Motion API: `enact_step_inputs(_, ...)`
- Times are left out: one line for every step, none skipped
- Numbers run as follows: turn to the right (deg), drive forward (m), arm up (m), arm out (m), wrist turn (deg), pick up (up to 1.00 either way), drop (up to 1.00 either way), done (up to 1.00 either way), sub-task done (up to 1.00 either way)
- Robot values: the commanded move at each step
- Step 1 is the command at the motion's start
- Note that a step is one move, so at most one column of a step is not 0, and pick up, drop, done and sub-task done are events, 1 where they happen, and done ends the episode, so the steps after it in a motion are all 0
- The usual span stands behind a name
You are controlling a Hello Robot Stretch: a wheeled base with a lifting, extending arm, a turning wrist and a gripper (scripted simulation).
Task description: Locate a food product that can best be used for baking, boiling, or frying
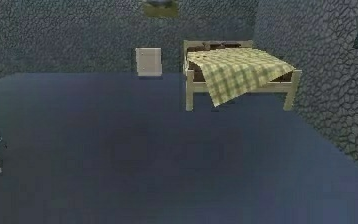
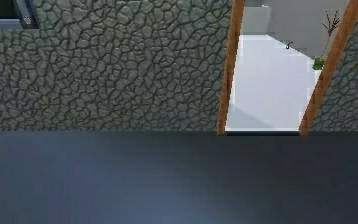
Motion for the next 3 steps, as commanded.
enact_step_inputs(0.0, 0.2, 0.0, 0.0, 0.0, 0.0, 0.0, 0.0, 0.0)
enact_step_inputs(-15.0, 0.0, 0.0, 0.0, 0.0, 0.0, 0.0, 0.0, 0.0)
enact_step_inputs(0.0, 0.65, 0.0, 0.0, 0.0, 0.0, 0.0, 0.0, 0.0)
